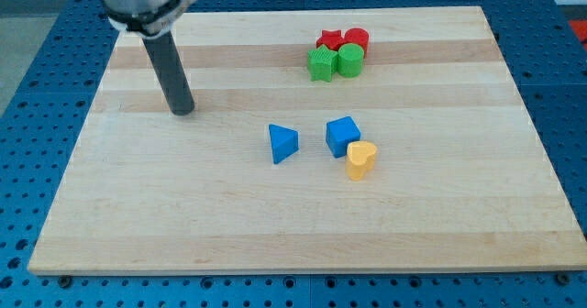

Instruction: Point your arm towards the blue triangle

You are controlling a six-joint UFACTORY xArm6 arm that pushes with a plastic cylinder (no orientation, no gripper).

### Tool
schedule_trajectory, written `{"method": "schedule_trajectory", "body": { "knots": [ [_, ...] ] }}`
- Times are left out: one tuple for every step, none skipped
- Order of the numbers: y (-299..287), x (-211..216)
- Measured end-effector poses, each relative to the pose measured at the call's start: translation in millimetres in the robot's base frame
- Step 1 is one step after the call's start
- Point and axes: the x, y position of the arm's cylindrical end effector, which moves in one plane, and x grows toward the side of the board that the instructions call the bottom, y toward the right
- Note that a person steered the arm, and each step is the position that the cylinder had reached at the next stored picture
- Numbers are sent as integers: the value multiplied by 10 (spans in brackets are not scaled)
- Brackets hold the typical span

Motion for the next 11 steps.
{"method": "schedule_trajectory", "body": {
  "knots": [
    [140, 315],
    [192, 399],
    [192, 437],
    [213, 745],
    [379, 1012],
    [650, 1119],
    [888, 1123],
    [1111, 1098],
    [1285, 1011],
    [1304, 842],
    [1257, 675]
  ]
}}
